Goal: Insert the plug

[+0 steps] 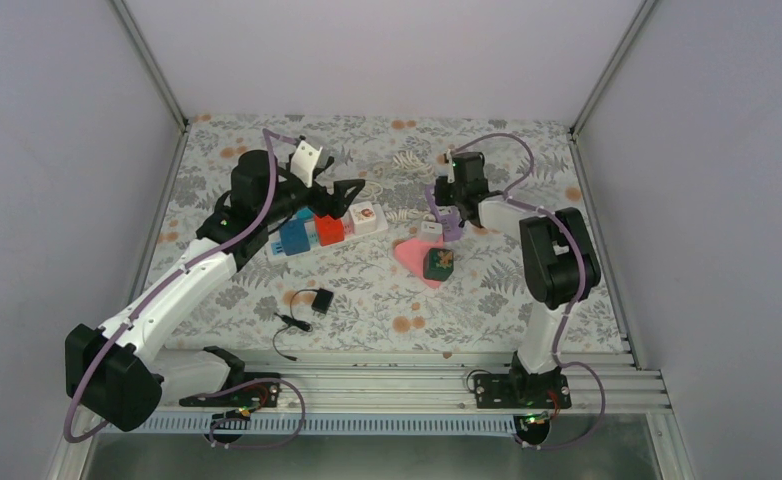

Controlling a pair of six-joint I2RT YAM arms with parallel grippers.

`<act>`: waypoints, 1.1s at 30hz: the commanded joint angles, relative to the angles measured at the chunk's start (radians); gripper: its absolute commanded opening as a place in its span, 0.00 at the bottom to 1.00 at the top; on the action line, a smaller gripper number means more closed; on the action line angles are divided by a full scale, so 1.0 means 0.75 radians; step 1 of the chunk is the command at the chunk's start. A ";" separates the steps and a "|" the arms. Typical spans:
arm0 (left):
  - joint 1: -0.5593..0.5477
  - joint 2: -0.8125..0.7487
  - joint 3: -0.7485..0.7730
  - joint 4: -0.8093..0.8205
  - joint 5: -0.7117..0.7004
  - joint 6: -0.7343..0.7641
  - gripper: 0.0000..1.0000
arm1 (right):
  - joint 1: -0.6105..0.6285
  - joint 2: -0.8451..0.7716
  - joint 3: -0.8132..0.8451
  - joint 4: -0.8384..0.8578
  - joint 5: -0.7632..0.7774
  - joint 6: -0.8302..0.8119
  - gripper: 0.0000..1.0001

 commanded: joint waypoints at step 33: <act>0.003 -0.083 -0.049 0.054 0.002 -0.006 0.95 | 0.185 -0.278 -0.362 -0.146 0.563 0.464 0.33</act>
